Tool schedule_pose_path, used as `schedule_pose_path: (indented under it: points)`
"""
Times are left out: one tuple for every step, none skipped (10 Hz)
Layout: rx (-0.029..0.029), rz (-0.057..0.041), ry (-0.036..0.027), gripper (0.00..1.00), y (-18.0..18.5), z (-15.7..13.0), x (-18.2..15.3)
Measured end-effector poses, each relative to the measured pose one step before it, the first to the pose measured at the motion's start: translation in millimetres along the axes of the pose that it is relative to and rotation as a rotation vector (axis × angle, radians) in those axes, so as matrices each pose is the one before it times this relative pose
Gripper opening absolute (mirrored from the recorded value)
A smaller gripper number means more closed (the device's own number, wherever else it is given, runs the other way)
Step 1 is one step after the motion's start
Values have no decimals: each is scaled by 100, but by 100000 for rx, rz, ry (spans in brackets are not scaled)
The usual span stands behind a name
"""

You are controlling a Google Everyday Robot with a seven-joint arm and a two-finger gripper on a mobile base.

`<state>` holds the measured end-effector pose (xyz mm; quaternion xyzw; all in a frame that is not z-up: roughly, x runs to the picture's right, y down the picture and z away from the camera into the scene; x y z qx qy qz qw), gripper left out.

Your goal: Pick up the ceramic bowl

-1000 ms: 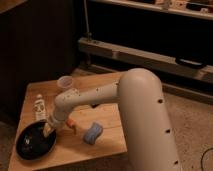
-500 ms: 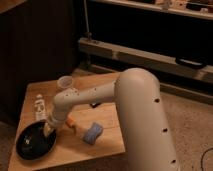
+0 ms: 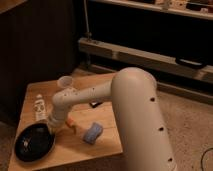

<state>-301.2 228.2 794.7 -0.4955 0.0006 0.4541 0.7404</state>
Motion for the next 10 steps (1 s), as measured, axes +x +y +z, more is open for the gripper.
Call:
schedule_pose_path:
  points:
    - [26, 785, 602, 21, -227, 89, 21]
    - [-1239, 2166, 130, 15, -659, -327, 21]
    - [-2058, 1099, -999, 6, -736, -1009, -184]
    - [-2240, 794, -1667, 1, -768, -1675, -229]
    - [-2596, 658, -2278, 0, -334, -2397, -261]
    - [-2384, 540, -1793, 0, -49, -2676, -195]
    - [-3896, 293, -1207, 0, 440, -2926, -215]
    - [-3954, 126, -45, 0, 438, -2296, -32]
    - [-5568, -726, 791, 0, 903, -2519, 54]
    - [-2222, -836, 739, 0, 438, -813, 154]
